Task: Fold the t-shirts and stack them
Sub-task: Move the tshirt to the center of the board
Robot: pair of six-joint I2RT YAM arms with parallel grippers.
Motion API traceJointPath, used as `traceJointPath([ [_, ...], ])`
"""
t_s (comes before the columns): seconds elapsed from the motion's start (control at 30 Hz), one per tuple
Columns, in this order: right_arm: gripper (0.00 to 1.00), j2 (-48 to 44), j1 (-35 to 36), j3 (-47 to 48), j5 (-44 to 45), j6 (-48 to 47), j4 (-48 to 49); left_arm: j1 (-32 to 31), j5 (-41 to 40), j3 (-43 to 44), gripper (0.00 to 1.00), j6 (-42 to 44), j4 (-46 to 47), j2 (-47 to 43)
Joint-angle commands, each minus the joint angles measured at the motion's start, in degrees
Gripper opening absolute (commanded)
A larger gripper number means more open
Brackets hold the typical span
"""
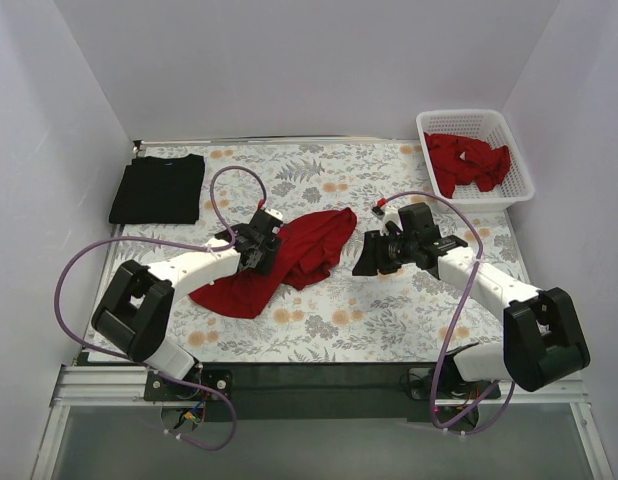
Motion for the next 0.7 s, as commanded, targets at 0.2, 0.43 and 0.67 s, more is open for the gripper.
traceJointPath([
  [0.2, 0.43, 1.0, 0.2, -0.7, -2.8, 1.0, 2.6, -1.8, -9.6, 3.0, 0.47, 2.9, 1.7, 0.2],
  [0.43, 0.43, 1.1, 0.2, -0.8, -3.3, 1.3, 3.1, -2.4, -8.1, 3.5, 0.42, 3.8, 2.6, 0.2],
  [0.67, 0.41, 1.9, 0.2, -1.0, -4.4, 1.4, 3.4, -4.2, -8.0, 3.6, 0.41, 3.9, 2.7, 1.3],
])
